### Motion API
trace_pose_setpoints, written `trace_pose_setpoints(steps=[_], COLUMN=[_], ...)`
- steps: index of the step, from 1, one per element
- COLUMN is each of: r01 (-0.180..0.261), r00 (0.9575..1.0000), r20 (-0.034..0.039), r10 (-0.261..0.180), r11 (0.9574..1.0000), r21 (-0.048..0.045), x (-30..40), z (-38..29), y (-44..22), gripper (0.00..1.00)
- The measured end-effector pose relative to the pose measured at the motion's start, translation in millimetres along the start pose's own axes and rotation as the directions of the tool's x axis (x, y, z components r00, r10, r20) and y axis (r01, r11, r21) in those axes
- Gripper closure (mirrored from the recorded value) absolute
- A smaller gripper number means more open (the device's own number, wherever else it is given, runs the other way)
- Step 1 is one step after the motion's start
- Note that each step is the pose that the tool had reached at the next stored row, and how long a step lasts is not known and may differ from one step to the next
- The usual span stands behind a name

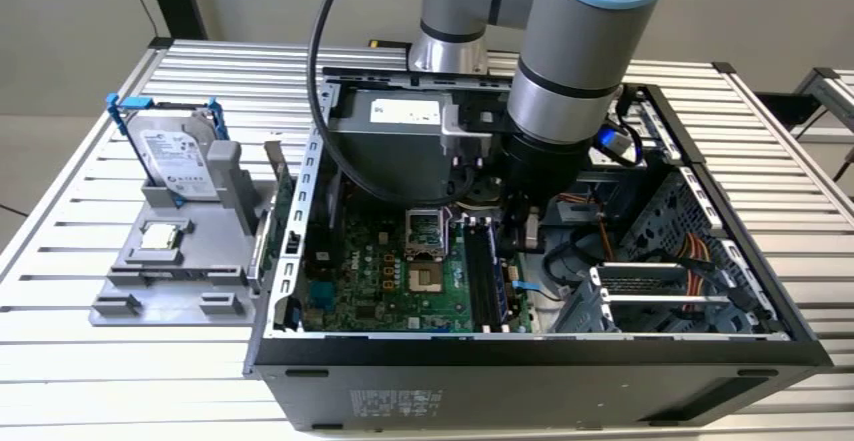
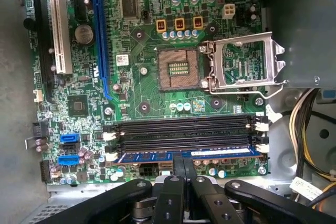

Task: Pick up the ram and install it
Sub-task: 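Press down the ram until it locks into place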

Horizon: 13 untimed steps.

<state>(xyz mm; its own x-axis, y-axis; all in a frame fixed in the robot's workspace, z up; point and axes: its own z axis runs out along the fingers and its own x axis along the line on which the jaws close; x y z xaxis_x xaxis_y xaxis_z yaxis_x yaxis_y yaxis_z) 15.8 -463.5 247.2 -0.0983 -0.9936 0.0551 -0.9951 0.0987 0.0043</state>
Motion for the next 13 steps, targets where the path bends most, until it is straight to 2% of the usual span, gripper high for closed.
trace_pose_setpoints(steps=[9, 13], r01=[0.003, 0.024], r00=[1.0, 0.9997], r20=[0.0, -0.0001], r10=[-0.003, -0.024], r11=[1.0, 0.9997], r21=[0.0001, 0.0013], x=[0.0, 0.0], z=[0.0, 0.1], y=[0.0, 0.0], gripper=[1.0, 1.0])
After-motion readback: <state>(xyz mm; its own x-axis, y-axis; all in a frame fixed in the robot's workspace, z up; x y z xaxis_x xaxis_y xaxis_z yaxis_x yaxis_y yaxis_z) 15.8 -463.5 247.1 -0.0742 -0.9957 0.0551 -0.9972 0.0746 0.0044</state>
